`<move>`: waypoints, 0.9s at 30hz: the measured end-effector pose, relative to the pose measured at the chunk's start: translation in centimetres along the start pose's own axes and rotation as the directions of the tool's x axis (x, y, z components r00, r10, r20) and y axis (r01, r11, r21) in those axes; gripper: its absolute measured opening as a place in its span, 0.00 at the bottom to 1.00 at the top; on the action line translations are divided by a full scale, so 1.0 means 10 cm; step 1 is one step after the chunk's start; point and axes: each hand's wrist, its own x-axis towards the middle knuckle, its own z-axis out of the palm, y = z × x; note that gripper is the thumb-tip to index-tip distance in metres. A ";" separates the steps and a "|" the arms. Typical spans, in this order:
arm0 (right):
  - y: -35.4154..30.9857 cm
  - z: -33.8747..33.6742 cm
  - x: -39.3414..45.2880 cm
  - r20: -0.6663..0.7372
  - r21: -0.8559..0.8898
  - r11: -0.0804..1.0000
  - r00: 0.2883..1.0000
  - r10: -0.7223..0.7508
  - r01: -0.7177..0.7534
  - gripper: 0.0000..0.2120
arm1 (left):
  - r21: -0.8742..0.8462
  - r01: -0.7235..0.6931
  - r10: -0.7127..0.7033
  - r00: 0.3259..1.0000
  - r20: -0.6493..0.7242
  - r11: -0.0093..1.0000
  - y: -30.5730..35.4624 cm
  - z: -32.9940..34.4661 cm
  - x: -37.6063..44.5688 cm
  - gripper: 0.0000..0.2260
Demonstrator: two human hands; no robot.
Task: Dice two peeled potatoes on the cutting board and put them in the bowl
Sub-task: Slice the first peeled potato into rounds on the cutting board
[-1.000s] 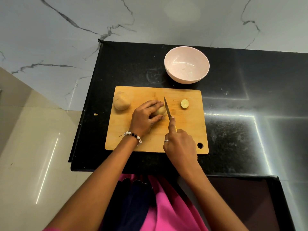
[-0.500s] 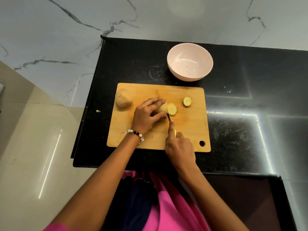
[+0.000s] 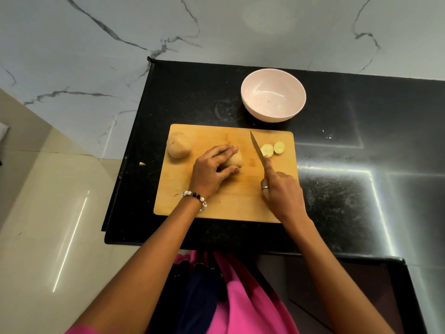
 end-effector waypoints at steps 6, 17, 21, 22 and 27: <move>-0.33 -0.12 -0.33 -0.007 0.197 0.979 0.999 -0.044 0.044 0.26 | 0.010 0.000 0.000 1.000 0.011 1.000 -0.01 0.00 0.01 0.22; -0.41 -0.14 -0.34 0.064 0.133 0.991 0.998 0.004 -0.012 0.26 | 0.012 -0.001 0.001 0.999 0.033 1.000 0.00 -0.01 0.01 0.23; -0.44 -0.12 -0.34 0.093 0.023 1.000 0.996 -0.005 0.003 0.28 | 0.011 0.009 -0.009 0.999 0.032 1.000 0.00 0.00 0.01 0.23; -0.46 -0.10 -0.32 0.112 -0.007 1.000 0.994 -0.010 0.011 0.29 | 0.015 0.007 -0.007 1.000 0.029 1.000 -0.01 0.00 0.01 0.23; -0.54 0.05 -0.13 0.110 -0.091 0.996 0.994 0.007 0.004 0.29 | 0.011 0.006 -0.006 1.000 0.021 1.000 0.00 0.00 0.01 0.21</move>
